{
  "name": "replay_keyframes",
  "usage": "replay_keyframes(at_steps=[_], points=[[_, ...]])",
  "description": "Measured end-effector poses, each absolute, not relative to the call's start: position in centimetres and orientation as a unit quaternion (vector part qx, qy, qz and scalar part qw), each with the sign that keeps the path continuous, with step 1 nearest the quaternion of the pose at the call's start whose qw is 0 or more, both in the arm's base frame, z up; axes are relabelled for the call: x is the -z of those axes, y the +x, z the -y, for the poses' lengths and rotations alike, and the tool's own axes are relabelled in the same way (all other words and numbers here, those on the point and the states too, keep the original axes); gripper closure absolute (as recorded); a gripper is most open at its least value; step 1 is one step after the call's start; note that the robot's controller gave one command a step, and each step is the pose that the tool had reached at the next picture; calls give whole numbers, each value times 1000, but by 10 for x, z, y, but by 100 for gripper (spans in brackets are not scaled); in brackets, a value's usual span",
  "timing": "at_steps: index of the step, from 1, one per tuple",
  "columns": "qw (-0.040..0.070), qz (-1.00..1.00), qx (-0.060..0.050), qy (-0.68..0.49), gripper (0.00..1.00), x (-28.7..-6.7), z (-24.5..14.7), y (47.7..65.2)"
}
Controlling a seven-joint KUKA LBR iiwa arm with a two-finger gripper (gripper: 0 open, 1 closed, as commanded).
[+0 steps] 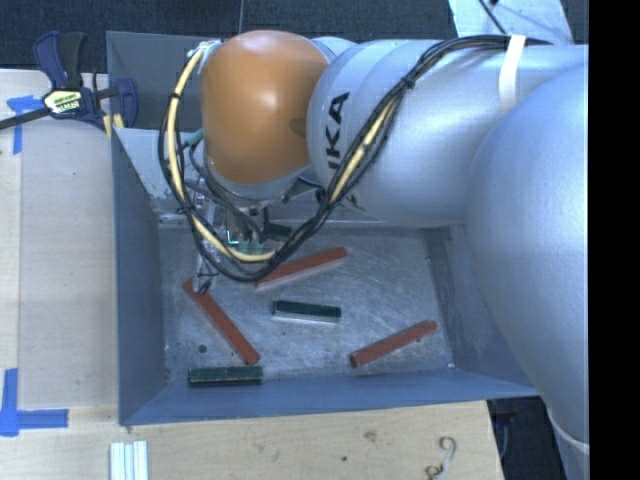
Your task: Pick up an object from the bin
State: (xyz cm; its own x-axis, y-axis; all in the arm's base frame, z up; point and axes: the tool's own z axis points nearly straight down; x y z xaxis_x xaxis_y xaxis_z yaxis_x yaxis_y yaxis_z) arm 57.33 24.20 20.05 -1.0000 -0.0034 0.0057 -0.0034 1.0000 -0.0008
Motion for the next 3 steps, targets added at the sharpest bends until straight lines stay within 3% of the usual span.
replay_keyframes(at_steps=[1, 2, 3], points=[[2, 1000, -2, 0, 0, -65, -106, 568], [-3, 998, 0, -65, 0, -101, -84, 566], [0, 993, 0, -117, 0, -105, -92, 559]])
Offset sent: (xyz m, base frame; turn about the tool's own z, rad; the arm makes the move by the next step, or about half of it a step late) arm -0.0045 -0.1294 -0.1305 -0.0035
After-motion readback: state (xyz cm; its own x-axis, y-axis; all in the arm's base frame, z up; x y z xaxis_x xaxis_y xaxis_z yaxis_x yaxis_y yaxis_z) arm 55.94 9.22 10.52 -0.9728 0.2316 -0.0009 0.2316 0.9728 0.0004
